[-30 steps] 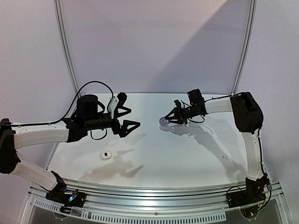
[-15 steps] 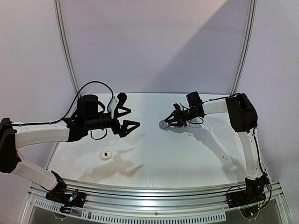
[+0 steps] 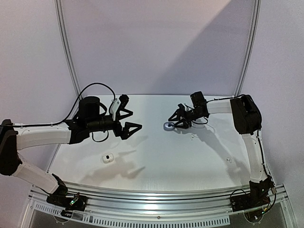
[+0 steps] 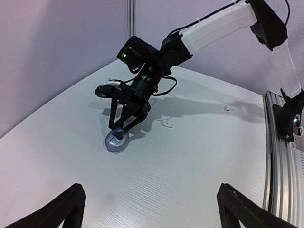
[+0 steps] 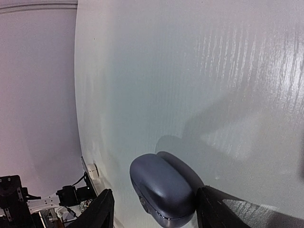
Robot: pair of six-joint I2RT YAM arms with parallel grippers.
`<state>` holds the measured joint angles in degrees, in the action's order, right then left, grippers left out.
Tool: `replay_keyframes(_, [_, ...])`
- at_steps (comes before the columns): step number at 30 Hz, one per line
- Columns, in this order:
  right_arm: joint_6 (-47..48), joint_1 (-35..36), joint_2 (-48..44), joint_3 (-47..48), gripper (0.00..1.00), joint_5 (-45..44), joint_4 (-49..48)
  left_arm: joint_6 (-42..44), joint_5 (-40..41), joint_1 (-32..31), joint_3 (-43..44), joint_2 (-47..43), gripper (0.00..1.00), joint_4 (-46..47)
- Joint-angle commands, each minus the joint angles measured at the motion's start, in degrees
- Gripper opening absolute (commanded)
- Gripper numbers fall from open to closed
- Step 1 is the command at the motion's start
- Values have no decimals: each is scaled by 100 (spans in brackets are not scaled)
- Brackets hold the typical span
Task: Insert the wireless bluetooth earbuds into the charging case
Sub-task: Place the charging case with the earbuds at the center of the board, then pick up the charging case from the center of the board.
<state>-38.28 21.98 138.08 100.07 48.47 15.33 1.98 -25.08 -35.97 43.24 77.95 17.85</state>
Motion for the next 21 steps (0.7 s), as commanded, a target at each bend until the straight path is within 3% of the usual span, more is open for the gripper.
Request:
replay_keyframes(1, [215,-70,169,217,60,-271,411,66,-67,98,140,88,99,35])
replay_keyframes(6, [444,-68,-25,254,60,-679,824,185,-58,114,179,106,99,-66])
replay_keyframes(7, [497,-70,-143,258,66,-792,877,298,-66,116,211,102,99,-211])
replay_keyframes(8, [567,-67,-225,263,76,-926,927,523,-74,116,244,99,99,-411])
replay_keyframes(9, [607,-64,-354,285,92,-1044,976,731,-76,123,293,101,99,-663])
replay_keyframes(10, [727,-64,-520,323,98,-1133,1020,999,-80,143,347,98,99,-1023])
replay_keyframes(17, [1363,-65,-1550,401,99,-1879,1398,3604,18,406,720,-113,99,-4517])
replay_keyframes(21, [1627,-29,-2493,-273,99,-2587,1120,4354,222,845,219,-314,99,-5367])
